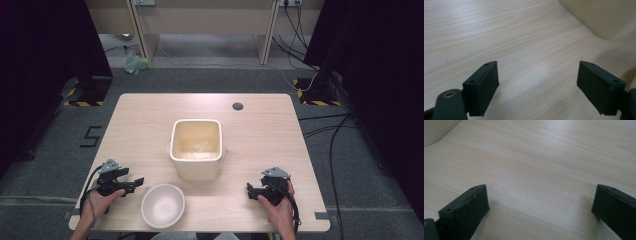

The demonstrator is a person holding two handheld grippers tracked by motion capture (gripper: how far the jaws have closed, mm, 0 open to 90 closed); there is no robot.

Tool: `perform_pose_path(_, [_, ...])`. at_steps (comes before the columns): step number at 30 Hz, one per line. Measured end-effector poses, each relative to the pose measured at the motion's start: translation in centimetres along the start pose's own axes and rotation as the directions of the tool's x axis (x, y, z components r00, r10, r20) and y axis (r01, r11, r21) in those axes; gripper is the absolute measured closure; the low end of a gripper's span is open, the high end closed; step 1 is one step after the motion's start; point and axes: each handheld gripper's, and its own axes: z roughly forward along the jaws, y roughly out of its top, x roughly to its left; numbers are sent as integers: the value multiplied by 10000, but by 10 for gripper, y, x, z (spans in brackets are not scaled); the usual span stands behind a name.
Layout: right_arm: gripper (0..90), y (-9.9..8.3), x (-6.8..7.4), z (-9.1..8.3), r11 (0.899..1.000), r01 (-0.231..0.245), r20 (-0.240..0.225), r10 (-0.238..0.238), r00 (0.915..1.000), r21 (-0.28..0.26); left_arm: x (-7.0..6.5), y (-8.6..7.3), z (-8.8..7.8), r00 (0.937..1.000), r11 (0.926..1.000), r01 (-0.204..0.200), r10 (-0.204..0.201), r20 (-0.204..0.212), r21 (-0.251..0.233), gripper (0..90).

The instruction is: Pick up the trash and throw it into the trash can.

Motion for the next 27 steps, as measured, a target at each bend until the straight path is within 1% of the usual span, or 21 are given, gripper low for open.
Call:
perform_pose_path(4, [7,0,0,0,10000,-13,-7,13,10000,6,-6,3,-3,9995,10000,-62,64,311,-66,173])
perform_pose_path(7, [7,0,0,0,10000,-14,-6,14,10000,7,-9,4,-6,9993,9998,-158,162,323,-129,177])
perform_pose_path(10, [7,0,0,0,10000,-11,-6,11,10000,7,-13,6,-9,9987,9997,-186,195,469,-183,181])
perform_pose_path(13, [7,0,0,0,10000,-13,-6,13,10000,6,-18,8,-12,9974,9992,-299,316,645,-272,189])
perform_pose_path(18, [7,0,0,0,10000,-13,-5,13,10000,6,-26,10,-13,9931,9989,-310,347,1124,-350,196])
perform_pose_path(21, [7,0,0,0,10000,-11,-7,11,10000,5,-30,11,-14,9919,9985,-447,482,1178,-320,204])
perform_pose_path(25, [7,0,0,0,10000,-17,-7,17,10000,6,-36,12,-15,9884,9979,-551,595,1398,-351,209])
perform_pose_path(27, [8,0,0,0,10000,-9,-8,9,10000,5,-38,12,-16,9864,9978,-535,588,1533,-383,213])
